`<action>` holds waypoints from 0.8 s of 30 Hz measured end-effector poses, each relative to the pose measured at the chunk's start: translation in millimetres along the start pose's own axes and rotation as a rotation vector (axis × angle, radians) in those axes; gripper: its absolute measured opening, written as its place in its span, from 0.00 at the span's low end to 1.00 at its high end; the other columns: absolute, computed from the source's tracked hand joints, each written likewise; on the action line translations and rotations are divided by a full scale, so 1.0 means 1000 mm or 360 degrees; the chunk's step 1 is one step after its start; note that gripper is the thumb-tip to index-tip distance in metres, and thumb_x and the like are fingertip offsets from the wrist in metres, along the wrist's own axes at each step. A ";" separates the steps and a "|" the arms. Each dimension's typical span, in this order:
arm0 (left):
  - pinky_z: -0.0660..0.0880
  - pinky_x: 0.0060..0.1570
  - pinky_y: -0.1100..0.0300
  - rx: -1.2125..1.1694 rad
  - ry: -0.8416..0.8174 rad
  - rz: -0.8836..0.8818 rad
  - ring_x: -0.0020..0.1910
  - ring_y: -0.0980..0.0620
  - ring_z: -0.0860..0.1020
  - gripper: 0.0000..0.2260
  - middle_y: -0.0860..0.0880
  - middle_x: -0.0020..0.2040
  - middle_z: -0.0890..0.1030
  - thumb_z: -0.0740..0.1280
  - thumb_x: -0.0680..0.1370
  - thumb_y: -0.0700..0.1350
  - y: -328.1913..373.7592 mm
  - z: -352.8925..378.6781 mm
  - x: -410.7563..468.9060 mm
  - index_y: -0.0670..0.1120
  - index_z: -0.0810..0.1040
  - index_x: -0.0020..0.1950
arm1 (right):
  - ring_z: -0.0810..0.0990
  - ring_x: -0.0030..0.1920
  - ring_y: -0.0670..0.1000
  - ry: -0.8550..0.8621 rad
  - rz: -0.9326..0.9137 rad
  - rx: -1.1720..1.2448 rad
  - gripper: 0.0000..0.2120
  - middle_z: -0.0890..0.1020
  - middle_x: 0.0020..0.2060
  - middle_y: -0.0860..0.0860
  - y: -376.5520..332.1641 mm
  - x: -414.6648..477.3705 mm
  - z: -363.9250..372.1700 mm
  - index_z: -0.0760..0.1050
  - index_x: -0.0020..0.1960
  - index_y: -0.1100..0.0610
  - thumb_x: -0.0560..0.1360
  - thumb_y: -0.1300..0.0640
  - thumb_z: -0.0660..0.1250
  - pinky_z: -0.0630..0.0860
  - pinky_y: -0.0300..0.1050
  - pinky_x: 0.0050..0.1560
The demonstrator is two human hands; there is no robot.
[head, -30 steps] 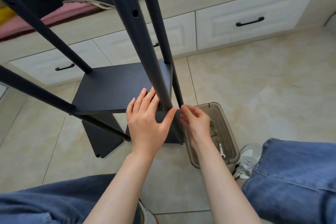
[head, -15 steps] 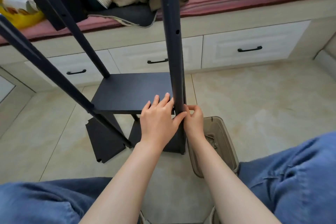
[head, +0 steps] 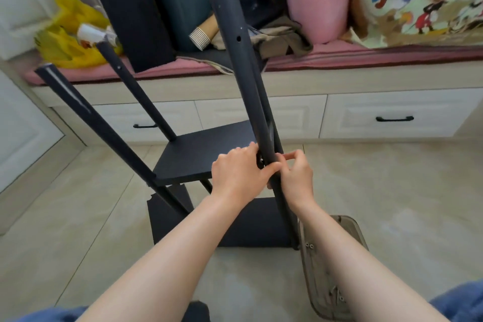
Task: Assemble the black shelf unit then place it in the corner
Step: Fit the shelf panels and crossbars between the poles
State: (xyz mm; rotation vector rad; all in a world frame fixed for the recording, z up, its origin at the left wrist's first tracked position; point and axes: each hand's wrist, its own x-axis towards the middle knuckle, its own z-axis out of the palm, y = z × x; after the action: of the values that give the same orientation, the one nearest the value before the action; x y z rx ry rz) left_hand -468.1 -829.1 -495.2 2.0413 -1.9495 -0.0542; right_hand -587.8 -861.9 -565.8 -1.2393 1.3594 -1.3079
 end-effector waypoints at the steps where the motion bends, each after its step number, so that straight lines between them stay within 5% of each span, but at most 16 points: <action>1: 0.72 0.39 0.57 -0.0069 0.0009 -0.0017 0.44 0.50 0.82 0.19 0.57 0.45 0.83 0.63 0.75 0.71 -0.004 -0.005 0.005 0.59 0.79 0.54 | 0.82 0.25 0.52 -0.0023 -0.0026 -0.0027 0.09 0.82 0.30 0.55 -0.004 0.005 0.004 0.69 0.45 0.54 0.81 0.51 0.63 0.74 0.41 0.24; 7: 0.73 0.37 0.57 -0.0219 0.0054 -0.0068 0.38 0.55 0.79 0.17 0.58 0.34 0.79 0.67 0.72 0.70 -0.037 -0.029 0.031 0.57 0.75 0.41 | 0.82 0.25 0.55 -0.0171 -0.0144 -0.0088 0.09 0.82 0.29 0.55 -0.021 0.027 0.033 0.68 0.45 0.51 0.81 0.50 0.63 0.78 0.50 0.25; 13: 0.76 0.39 0.57 -0.0390 0.0088 -0.0131 0.37 0.58 0.79 0.17 0.57 0.34 0.80 0.68 0.72 0.69 -0.073 -0.047 0.038 0.56 0.80 0.42 | 0.82 0.25 0.51 -0.0309 -0.0345 -0.0317 0.07 0.82 0.30 0.52 -0.038 0.036 0.066 0.67 0.48 0.51 0.82 0.51 0.63 0.80 0.54 0.30; 19: 0.79 0.52 0.55 -0.0722 0.0052 -0.0331 0.48 0.60 0.81 0.13 0.61 0.43 0.84 0.72 0.72 0.66 -0.117 -0.061 0.034 0.58 0.80 0.44 | 0.81 0.27 0.44 -0.0374 -0.0558 -0.0612 0.08 0.82 0.31 0.49 -0.054 0.036 0.103 0.67 0.51 0.52 0.81 0.47 0.62 0.77 0.40 0.27; 24: 0.73 0.45 0.68 -0.1138 -0.0001 -0.0517 0.46 0.67 0.81 0.09 0.69 0.42 0.83 0.75 0.72 0.60 -0.152 -0.062 0.020 0.61 0.79 0.46 | 0.83 0.28 0.46 -0.0610 -0.0391 -0.0342 0.07 0.83 0.34 0.52 -0.052 0.032 0.126 0.68 0.51 0.53 0.81 0.51 0.64 0.80 0.41 0.29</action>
State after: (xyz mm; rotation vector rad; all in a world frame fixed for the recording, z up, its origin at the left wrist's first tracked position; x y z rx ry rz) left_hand -304.9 -833.1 -470.9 1.8086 -1.2961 -0.7120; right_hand -463.1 -909.7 -522.8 -1.7487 1.1158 -1.0296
